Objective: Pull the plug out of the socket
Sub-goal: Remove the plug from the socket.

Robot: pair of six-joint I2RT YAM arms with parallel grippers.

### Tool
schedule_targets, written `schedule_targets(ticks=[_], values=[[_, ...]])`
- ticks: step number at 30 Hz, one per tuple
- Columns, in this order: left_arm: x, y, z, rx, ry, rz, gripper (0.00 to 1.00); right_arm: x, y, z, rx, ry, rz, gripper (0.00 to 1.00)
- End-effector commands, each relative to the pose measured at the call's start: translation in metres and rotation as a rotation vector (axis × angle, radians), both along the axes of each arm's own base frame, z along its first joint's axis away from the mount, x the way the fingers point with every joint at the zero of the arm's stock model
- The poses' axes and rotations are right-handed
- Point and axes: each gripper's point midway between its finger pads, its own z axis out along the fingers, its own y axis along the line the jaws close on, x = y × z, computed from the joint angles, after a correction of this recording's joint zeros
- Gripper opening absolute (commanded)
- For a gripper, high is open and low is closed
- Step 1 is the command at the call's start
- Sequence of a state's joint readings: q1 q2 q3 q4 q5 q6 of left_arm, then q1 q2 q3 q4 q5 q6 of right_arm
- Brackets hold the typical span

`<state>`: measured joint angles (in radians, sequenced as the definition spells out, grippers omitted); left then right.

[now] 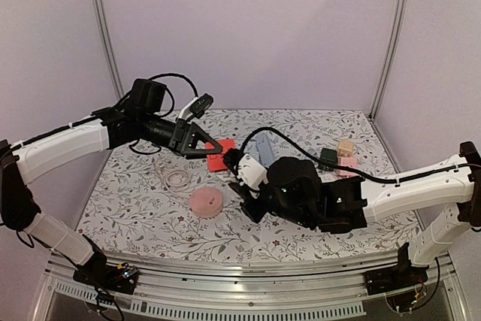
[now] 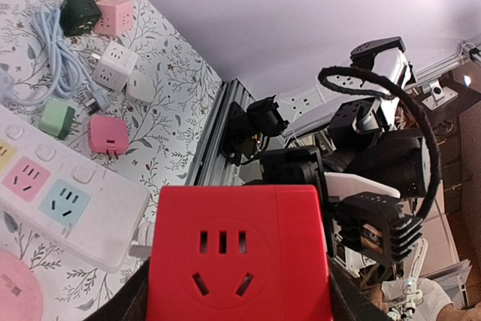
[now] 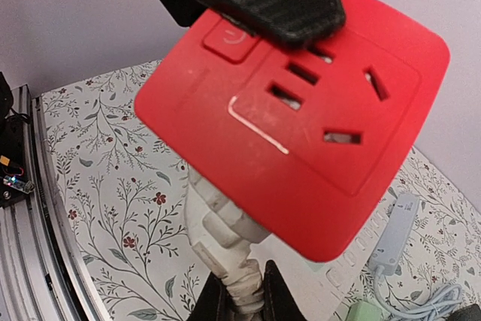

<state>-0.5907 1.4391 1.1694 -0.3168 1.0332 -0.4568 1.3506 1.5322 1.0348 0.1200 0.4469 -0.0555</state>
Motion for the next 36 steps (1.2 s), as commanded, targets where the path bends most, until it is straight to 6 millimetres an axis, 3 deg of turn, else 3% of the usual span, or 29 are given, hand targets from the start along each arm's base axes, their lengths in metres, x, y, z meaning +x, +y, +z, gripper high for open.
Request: schedule_targets(ticks=[1, 10, 19, 25, 36], values=[[0.044, 0.012, 0.017, -0.021, -0.170, 0.169, 0.00, -0.019, 0.024, 0.026, 0.115, 0.028, 0.019, 0.00], [0.050, 0.017, 0.014, -0.009, -0.168, 0.201, 0.00, -0.021, 0.034, 0.024, 0.138, 0.064, 0.005, 0.00], [0.041, 0.012, 0.019, -0.037, -0.153, 0.143, 0.00, -0.018, 0.024, 0.029, 0.139, 0.038, -0.005, 0.00], [0.010, -0.007, 0.025, -0.084, -0.137, -0.010, 0.00, -0.005, 0.010, 0.033, 0.137, 0.027, -0.007, 0.00], [-0.042, -0.029, 0.025, -0.113, -0.103, -0.235, 0.00, 0.024, -0.032, 0.054, 0.191, 0.005, -0.096, 0.00]])
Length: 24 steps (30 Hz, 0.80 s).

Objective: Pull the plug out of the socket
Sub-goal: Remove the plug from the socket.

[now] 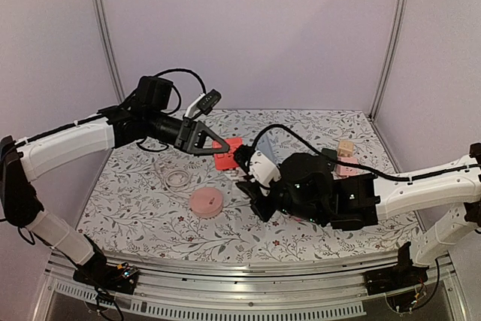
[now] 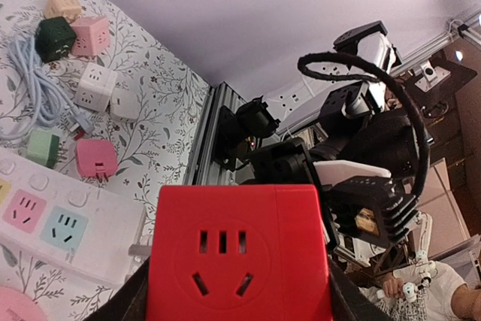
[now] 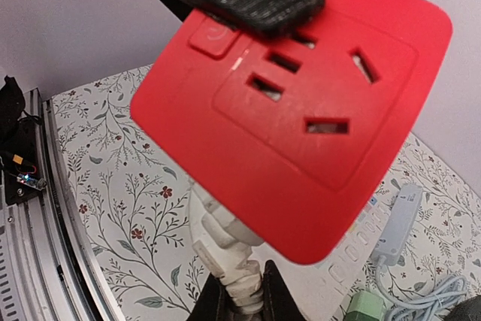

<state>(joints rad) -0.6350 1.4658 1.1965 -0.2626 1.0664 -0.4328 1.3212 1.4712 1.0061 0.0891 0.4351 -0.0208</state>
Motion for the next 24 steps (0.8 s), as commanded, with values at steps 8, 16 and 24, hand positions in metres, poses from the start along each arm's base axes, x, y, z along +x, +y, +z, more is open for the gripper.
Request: schedule_targets(ticks=[8, 16, 24], values=[[-0.058, -0.021, 0.007, -0.035, -0.054, -0.260, 0.00, 0.022, -0.027, 0.053, 0.153, -0.067, -0.076, 0.00], [-0.052, -0.023, 0.001, 0.000, -0.069, -0.224, 0.00, 0.019, -0.033, 0.059, 0.140, -0.081, -0.058, 0.00], [0.000, -0.010, -0.009, 0.056, -0.068, -0.009, 0.00, 0.001, -0.006, 0.047, 0.105, -0.073, -0.025, 0.00]])
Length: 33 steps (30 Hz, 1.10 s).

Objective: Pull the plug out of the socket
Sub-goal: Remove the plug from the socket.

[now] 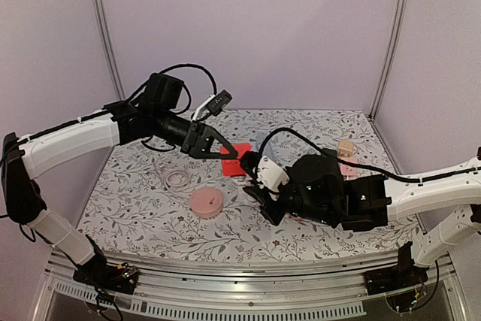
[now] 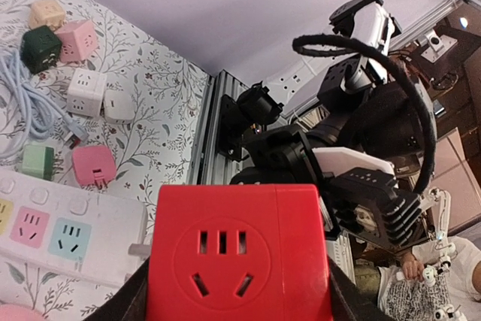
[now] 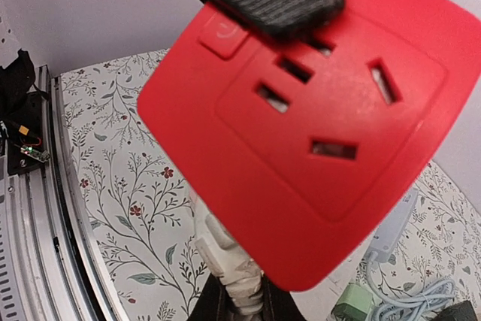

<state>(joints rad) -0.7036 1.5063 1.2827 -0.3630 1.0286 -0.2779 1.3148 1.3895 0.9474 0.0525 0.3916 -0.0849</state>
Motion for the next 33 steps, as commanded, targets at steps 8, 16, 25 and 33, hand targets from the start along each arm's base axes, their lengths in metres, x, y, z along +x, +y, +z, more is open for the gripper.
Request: schedule_targets(ticks=[8, 16, 25, 33], values=[[0.059, 0.035, -0.018, 0.054, 0.089, 0.254, 0.00, -0.026, 0.057, 0.032, 0.156, 0.017, 0.023, 0.00], [0.066, 0.038, -0.022, 0.071, 0.084, 0.294, 0.00, -0.043, 0.080, 0.031, 0.202, 0.072, 0.066, 0.00], [0.061, 0.036, -0.019, 0.050, 0.105, 0.259, 0.00, -0.028, 0.058, 0.037, 0.201, 0.014, -0.002, 0.00], [0.025, 0.014, -0.011, 0.010, 0.114, 0.099, 0.00, 0.011, 0.031, 0.046, 0.200, -0.019, -0.034, 0.00]])
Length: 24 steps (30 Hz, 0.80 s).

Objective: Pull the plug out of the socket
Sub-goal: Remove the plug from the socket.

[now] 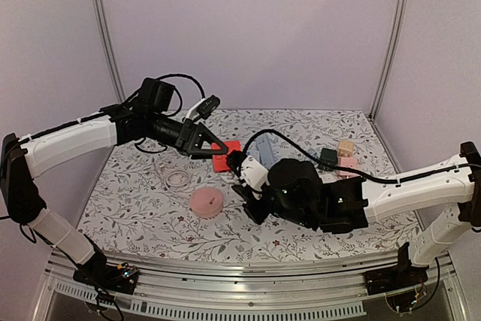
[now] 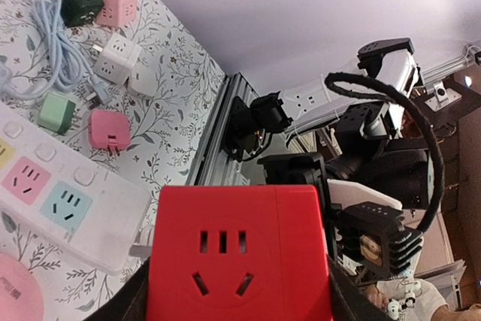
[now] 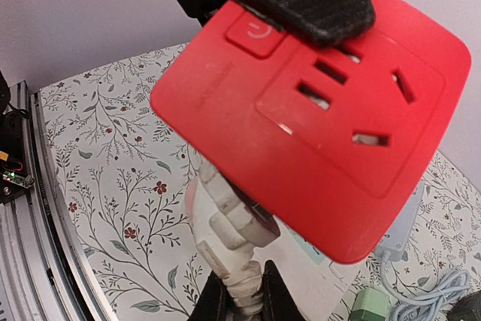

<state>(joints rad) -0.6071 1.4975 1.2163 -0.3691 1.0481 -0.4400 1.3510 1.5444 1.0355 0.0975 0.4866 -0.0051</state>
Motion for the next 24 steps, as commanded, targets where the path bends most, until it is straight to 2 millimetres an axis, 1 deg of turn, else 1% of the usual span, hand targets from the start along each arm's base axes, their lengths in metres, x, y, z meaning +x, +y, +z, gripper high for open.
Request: schedule_targets(ticks=[1, 3, 8, 14, 17, 20, 24], values=[[-0.003, -0.014, 0.011, -0.055, -0.093, -0.044, 0.00, 0.009, -0.003, 0.061, 0.172, -0.065, 0.039, 0.00], [-0.008, -0.016, 0.013, -0.064, -0.089, -0.065, 0.00, 0.016, -0.008, 0.067, 0.164, -0.089, 0.038, 0.00], [-0.016, -0.019, 0.012, -0.065, -0.079, -0.101, 0.00, 0.032, -0.025, 0.072, 0.144, -0.116, 0.033, 0.00], [-0.026, -0.025, 0.008, -0.056, -0.061, -0.148, 0.00, 0.035, -0.040, 0.089, 0.129, -0.162, 0.046, 0.00], [-0.034, -0.029, 0.002, -0.038, -0.047, -0.175, 0.00, 0.034, -0.042, 0.099, 0.124, -0.180, 0.064, 0.00], [-0.041, -0.032, -0.002, -0.021, -0.042, -0.207, 0.00, 0.031, -0.038, 0.106, 0.103, -0.198, 0.098, 0.00], [-0.049, -0.036, -0.007, 0.000, -0.035, -0.238, 0.00, 0.032, -0.034, 0.107, 0.051, -0.223, 0.120, 0.00]])
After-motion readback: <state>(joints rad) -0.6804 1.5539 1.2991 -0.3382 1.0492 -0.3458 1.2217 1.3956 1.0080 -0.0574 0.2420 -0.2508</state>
